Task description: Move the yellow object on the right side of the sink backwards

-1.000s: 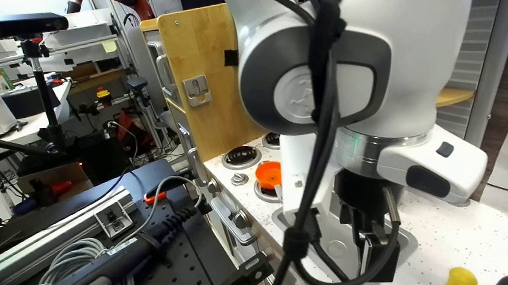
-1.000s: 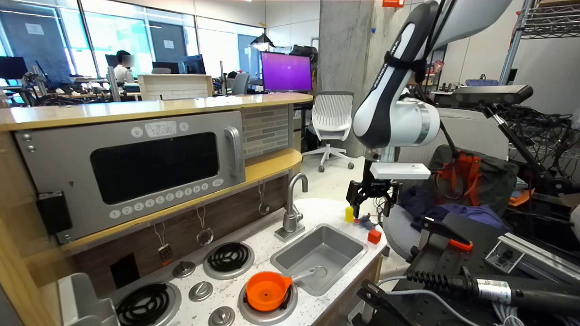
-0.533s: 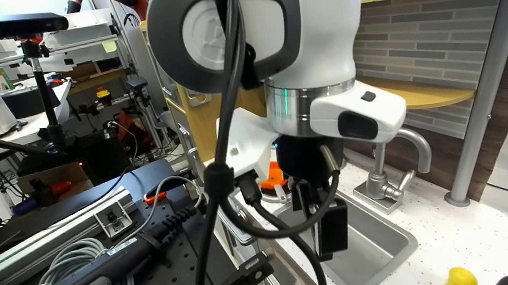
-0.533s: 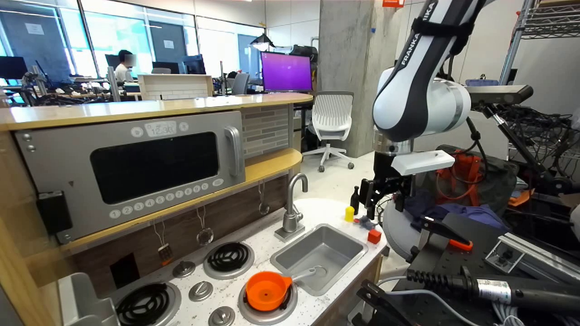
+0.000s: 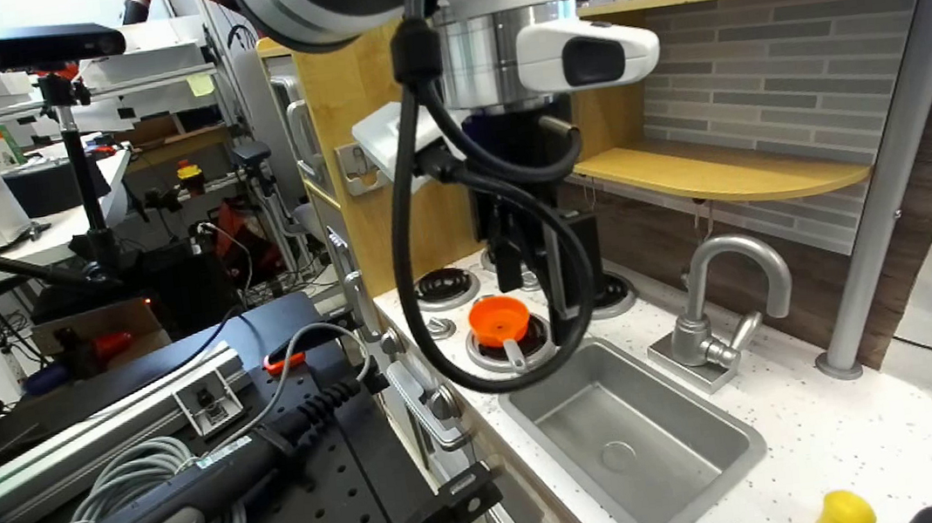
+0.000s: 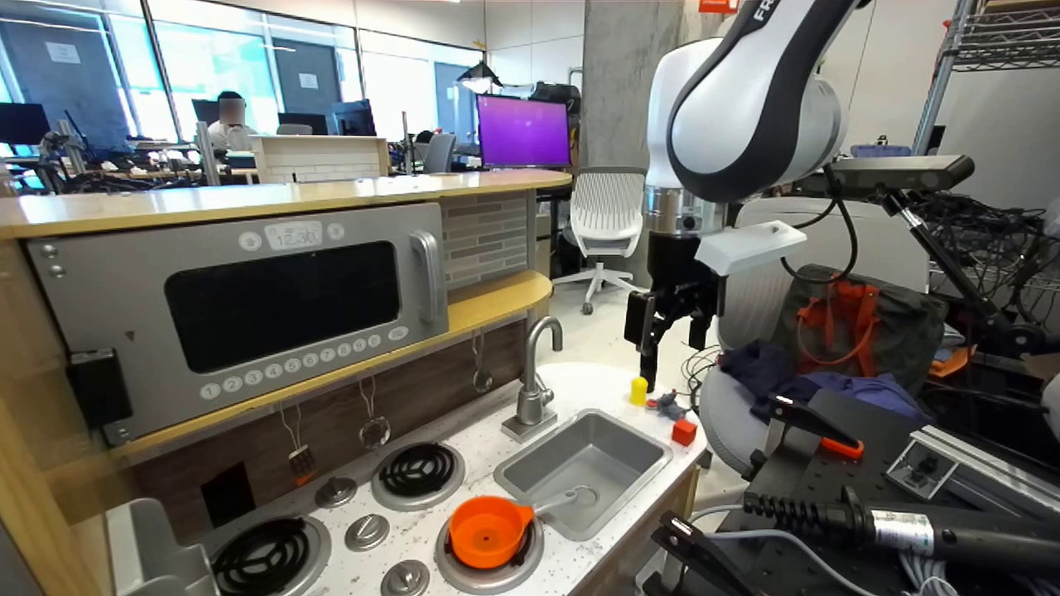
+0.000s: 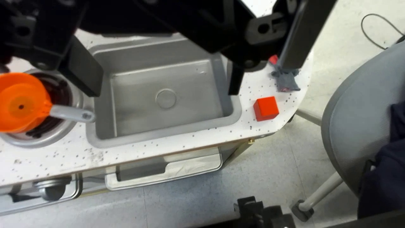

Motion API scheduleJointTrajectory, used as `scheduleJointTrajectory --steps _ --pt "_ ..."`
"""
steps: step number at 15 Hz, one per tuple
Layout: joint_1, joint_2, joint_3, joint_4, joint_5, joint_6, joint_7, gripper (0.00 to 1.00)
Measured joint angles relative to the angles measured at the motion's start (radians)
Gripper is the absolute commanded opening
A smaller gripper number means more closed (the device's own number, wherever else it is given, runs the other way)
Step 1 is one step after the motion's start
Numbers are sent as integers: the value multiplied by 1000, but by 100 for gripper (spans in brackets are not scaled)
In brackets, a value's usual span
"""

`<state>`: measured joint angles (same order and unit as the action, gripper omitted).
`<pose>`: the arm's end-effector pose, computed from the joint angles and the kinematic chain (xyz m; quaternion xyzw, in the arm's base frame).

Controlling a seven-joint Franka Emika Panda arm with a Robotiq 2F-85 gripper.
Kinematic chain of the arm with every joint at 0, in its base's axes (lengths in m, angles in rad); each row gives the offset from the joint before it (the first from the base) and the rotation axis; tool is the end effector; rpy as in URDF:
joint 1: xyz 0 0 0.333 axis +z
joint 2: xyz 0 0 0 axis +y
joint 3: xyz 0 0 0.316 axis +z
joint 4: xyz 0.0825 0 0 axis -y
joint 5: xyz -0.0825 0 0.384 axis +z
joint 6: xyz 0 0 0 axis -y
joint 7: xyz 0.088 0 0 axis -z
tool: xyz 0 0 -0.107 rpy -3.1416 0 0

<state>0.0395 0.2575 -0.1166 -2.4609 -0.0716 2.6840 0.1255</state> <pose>0.4762 -0.0369 0.1921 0.9971 -0.0672 -0.0160 0.0305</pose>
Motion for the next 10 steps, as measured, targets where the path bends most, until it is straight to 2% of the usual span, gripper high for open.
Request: scheduleJointTrajectory --steps 2,10 --pt "3 -12 25 -3 0 -42 0 100" --pt "2 -12 27 -9 0 -42 -2 100"
